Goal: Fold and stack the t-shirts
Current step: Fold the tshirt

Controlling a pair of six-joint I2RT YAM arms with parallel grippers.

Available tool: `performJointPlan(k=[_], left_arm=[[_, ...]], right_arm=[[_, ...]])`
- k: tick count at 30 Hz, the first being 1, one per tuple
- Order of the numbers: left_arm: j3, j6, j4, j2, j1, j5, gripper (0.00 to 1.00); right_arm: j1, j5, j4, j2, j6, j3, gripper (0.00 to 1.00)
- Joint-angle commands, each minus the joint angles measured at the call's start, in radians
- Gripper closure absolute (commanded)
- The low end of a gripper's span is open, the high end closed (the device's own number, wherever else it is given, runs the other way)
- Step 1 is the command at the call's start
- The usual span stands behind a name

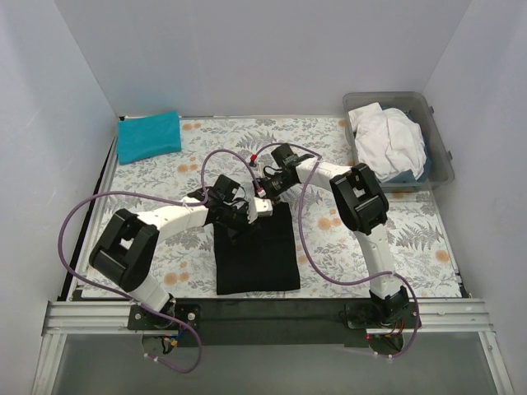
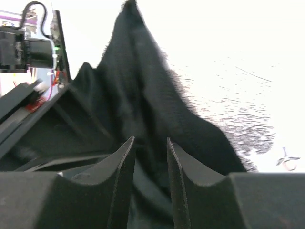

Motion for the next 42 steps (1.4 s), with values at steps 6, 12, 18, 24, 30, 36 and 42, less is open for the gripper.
performJointPlan(k=[6,12,18,24,30,36,42], left_arm=[[0.002,0.012,0.018,-0.006,-0.032,-0.012,0.77],[0.017,0.005,-0.005,-0.098,-0.032,-0.029,1.0],[0.07,0.025,-0.048,-0.17,-0.03,-0.069,1.0],[0.126,0.069,-0.002,-0.126,0.006,-0.109,1.0],[0.182,0.106,0.058,-0.023,0.072,-0.103,1.0],[0.143,0.133,0.13,0.017,0.1,-0.121,1.0],[0.1,0.146,0.126,-0.052,0.098,-0.066,1.0]], right_arm=[[-0.001,0.002,0.06,0.033,0.027,-0.034,0.63],[-0.001,0.0,0.061,0.03,0.013,-0.074,0.64],[0.0,-0.002,0.06,0.03,0.006,-0.083,0.64],[0.005,-0.012,0.058,0.031,-0.001,-0.081,0.65],[0.008,-0.011,0.058,0.022,-0.013,-0.097,0.65],[0.006,0.015,0.055,0.016,-0.025,-0.077,0.64],[0.006,0.096,-0.004,-0.019,-0.073,0.03,0.6]])
